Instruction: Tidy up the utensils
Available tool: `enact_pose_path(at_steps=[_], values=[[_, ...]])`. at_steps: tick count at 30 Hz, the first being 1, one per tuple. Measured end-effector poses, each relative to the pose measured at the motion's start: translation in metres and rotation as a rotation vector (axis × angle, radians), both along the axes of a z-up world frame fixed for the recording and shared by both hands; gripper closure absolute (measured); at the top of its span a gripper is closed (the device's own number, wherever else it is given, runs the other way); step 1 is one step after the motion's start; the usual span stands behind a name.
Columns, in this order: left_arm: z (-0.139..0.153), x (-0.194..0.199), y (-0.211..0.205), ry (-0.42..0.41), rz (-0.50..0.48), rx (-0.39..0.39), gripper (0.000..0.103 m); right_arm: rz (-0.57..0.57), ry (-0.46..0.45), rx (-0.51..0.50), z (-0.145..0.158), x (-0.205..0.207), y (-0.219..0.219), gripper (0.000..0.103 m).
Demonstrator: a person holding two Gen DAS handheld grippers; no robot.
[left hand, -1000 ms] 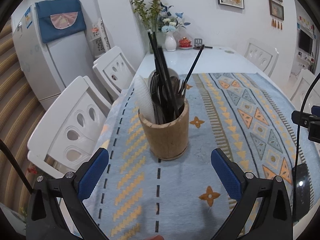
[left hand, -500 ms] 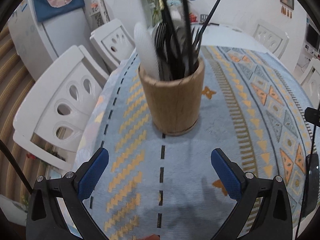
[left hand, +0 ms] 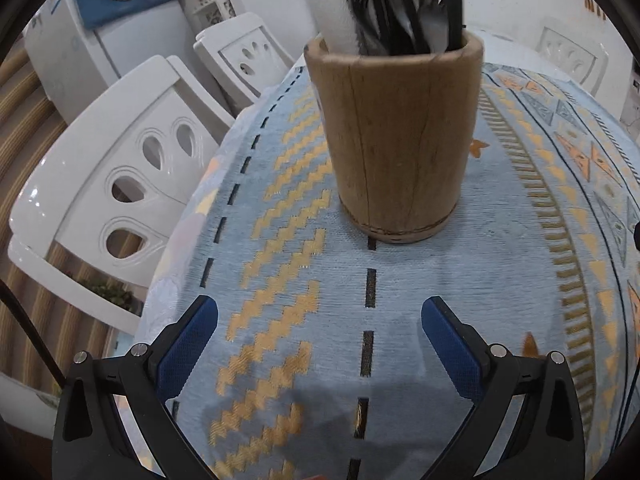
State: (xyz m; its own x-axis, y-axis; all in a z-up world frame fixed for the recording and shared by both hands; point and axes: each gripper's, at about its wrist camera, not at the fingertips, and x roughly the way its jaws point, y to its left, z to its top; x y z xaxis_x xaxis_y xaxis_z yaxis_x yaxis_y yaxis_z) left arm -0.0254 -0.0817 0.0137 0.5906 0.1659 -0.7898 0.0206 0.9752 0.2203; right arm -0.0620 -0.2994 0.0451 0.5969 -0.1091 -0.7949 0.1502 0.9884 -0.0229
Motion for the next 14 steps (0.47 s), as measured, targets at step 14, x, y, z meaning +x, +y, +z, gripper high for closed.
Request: enact_pose_path(at_steps=[14], values=[[-0.017, 0.02, 0.003, -0.054, 0.031, 0.042, 0.005, -0.001, 0.004, -0.009, -0.041, 0.034, -0.006, 0.026]])
